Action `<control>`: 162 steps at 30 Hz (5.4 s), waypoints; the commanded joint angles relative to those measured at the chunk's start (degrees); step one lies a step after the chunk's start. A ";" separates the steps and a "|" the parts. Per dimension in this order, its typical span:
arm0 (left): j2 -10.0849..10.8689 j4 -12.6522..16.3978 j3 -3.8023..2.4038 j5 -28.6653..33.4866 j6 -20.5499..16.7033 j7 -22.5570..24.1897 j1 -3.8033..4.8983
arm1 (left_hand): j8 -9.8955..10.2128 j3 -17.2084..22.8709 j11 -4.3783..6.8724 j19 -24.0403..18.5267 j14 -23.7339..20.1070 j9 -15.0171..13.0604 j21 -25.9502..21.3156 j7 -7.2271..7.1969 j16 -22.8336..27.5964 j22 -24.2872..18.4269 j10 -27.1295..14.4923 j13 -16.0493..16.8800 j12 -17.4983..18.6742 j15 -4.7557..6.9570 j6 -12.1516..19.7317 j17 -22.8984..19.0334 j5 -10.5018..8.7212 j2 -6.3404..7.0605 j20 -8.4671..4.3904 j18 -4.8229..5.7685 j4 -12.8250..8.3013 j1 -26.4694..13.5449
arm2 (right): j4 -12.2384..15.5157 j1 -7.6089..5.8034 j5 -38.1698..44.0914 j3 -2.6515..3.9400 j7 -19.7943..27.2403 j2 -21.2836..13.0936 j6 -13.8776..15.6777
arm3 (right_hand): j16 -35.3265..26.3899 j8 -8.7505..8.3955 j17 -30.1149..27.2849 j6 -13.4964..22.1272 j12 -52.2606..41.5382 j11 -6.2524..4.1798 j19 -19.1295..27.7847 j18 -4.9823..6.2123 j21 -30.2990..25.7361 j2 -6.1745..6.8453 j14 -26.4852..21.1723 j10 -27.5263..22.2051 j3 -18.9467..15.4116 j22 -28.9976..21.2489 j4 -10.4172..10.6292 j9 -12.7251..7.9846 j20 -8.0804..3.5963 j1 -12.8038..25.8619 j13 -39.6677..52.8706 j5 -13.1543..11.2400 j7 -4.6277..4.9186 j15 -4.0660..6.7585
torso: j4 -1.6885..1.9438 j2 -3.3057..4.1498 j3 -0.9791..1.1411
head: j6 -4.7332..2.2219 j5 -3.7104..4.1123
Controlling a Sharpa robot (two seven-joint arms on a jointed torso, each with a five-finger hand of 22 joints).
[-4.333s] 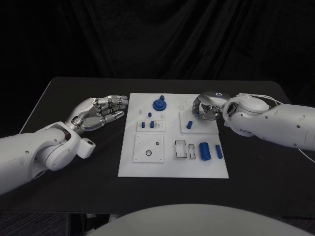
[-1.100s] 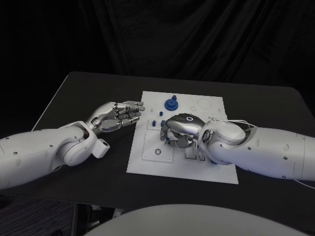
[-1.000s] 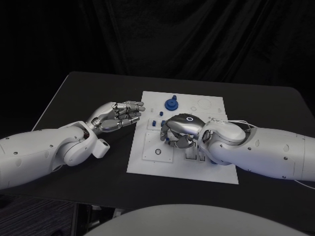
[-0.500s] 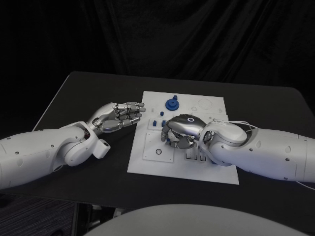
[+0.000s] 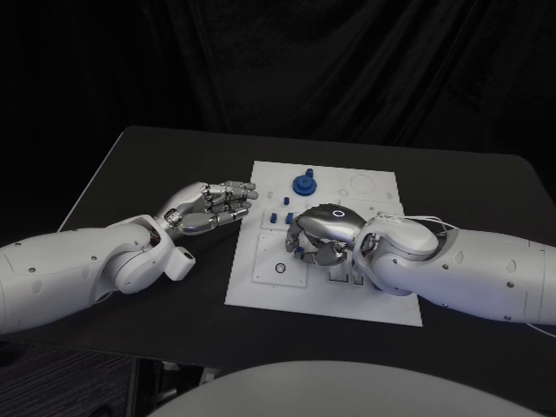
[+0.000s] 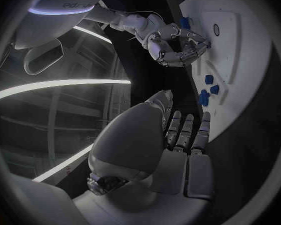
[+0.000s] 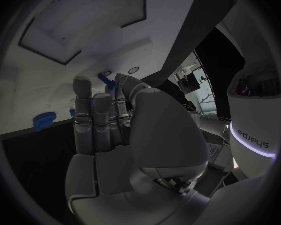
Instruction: Assemble the parts on the task board
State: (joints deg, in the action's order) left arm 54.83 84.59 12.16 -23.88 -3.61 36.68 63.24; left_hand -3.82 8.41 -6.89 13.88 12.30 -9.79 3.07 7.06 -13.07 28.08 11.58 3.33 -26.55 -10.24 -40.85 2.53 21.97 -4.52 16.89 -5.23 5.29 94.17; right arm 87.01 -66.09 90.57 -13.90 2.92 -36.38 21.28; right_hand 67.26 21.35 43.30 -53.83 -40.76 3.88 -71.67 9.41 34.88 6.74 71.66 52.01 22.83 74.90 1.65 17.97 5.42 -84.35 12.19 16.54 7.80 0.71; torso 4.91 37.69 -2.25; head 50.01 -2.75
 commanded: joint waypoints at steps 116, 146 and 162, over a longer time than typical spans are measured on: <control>-0.13 0.01 -0.05 0.41 1.55 -1.36 -1.27 | -0.59 0.55 0.03 2.72 0.72 0.06 0.71 0.20 -1.59 1.03 -0.92 -0.01 -0.65 -1.01 0.37 0.21 0.15 -0.85 -0.14 0.80 -0.16 -0.37 | 2.08 -8.09 2.74 0.04 -15.53 -8.20 -1.93 | 22.74 -14.34 46.70 -5.24 -49.24 -1.43 -10.56 -5.27 36.27 1.44 18.34 37.99 -11.07 9.76 7.55 -4.31 -0.24 8.59 77.81 -4.45 -1.23 0.32 | 0.44 -0.11 -0.07 | -0.01 0.86; -0.28 -0.30 -0.05 0.41 2.03 -1.39 -1.34 | -0.57 0.65 -0.09 2.72 0.67 0.08 0.66 0.27 -1.59 0.83 -1.04 -0.03 -0.61 -1.13 0.46 0.19 0.35 -0.98 -0.14 0.87 -0.10 -0.45 | -0.66 -2.87 6.31 0.06 -19.29 -3.70 -4.76 | 22.66 -14.40 46.47 -5.93 -49.24 -1.95 -8.75 -4.69 34.46 -0.04 18.23 37.99 -15.12 8.91 9.24 -2.57 -0.79 10.90 77.81 -0.40 -1.77 0.82 | 0.19 -0.26 -0.11 | -0.01 0.89; -0.45 -0.53 -0.05 0.41 2.41 -1.68 -1.41 | -0.55 0.70 -0.14 2.72 0.60 0.10 0.61 0.31 -1.60 0.67 -1.14 -0.05 -0.61 -1.19 0.53 0.18 0.37 -1.02 -0.14 0.94 -0.06 -0.53 | -2.40 -1.42 6.72 0.06 -19.36 -1.90 -4.51 | 22.31 -14.52 45.60 -6.60 -49.21 -2.25 -7.90 -4.39 33.50 -1.34 17.81 37.83 -14.32 8.53 8.37 -1.77 -0.90 10.06 77.64 6.95 -2.13 1.03 | 0.21 -0.26 -0.08 | -0.01 0.99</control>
State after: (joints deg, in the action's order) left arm 54.50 84.00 12.16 -23.86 -2.02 34.48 61.94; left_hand -4.05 8.73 -6.89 16.23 12.92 -9.77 3.43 7.26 -14.40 28.80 10.77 3.34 -27.01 -10.86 -40.64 2.65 21.97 -4.97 16.58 -5.26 5.29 93.72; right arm 84.90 -68.35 97.18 -13.36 -15.51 -38.53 17.63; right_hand 89.86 6.99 74.92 -60.29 -89.85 2.14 -79.89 4.37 68.64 5.53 83.99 84.04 8.41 74.92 10.25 16.11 4.63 -73.89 74.92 22.68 5.85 1.29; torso 5.09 37.40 -2.33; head 50.00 -1.79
